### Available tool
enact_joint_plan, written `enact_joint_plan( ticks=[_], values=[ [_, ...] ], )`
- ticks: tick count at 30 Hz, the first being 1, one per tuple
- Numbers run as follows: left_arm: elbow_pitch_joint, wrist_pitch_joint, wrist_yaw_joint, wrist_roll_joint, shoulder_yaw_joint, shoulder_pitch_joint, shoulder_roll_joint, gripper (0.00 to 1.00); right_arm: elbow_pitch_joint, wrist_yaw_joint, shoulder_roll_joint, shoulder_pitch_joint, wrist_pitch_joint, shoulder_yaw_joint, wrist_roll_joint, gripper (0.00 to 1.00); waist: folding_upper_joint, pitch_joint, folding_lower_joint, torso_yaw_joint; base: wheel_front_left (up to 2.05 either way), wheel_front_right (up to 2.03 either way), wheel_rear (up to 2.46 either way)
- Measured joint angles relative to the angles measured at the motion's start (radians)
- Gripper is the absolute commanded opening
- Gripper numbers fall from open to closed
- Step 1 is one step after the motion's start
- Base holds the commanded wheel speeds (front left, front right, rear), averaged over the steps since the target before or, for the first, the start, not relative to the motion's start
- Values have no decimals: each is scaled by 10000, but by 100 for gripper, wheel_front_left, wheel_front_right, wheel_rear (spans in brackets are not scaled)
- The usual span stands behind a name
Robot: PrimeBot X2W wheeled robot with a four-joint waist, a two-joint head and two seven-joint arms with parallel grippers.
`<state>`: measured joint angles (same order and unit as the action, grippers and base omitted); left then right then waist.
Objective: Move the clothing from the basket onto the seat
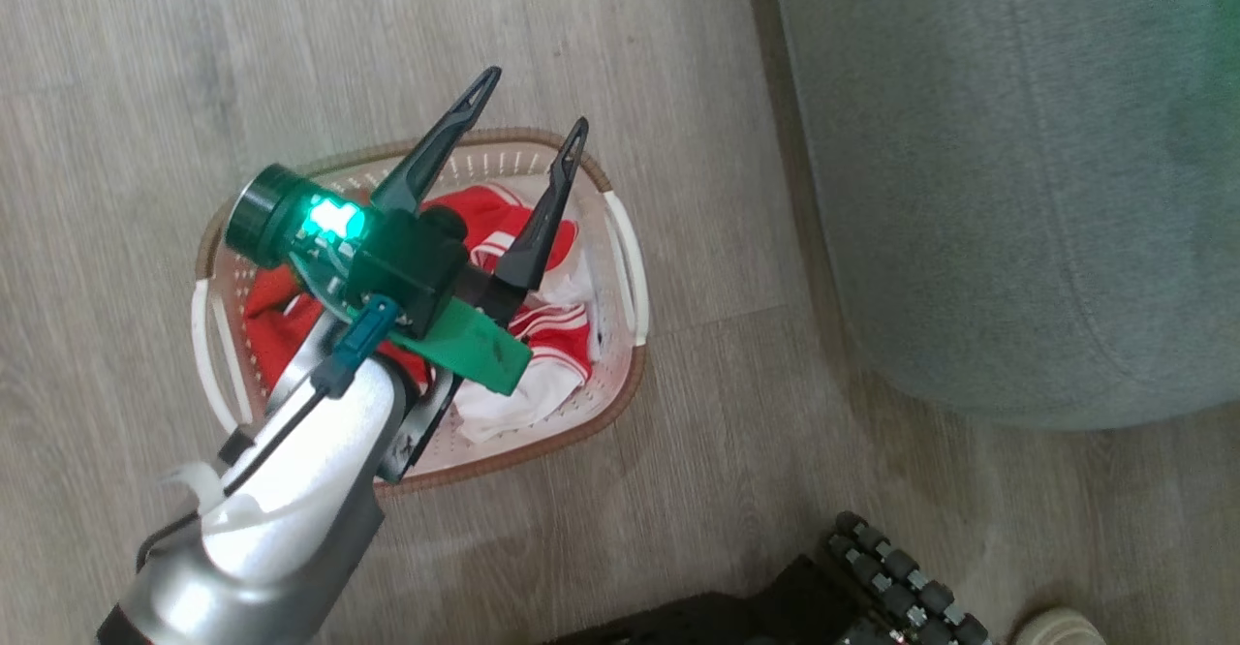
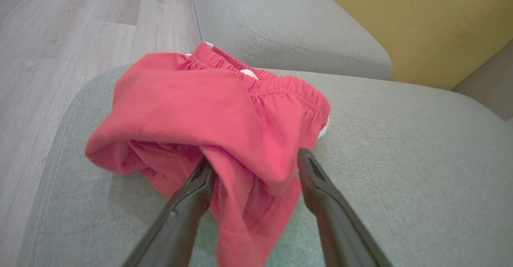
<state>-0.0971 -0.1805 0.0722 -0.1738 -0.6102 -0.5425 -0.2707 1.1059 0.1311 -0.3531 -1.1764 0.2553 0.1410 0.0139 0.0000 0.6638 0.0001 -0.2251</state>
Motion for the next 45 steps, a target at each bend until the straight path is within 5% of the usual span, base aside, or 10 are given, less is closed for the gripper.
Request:
enact_joint_plan(
  ticks=[25,45],
  values=[
    [-1041,-688,571,-1363,1223,2161,525,100,-2974,0,-128,3189,-2,-3189,3214,100,0,-3473,-1,414,0,0,0],
    [-552,-688,861,-1283,3783,5939,1549,100,-6502,0,2656,8769,-2,-2347,2245,100,1,-6432,-2,2037,0,0,0]
  ],
)
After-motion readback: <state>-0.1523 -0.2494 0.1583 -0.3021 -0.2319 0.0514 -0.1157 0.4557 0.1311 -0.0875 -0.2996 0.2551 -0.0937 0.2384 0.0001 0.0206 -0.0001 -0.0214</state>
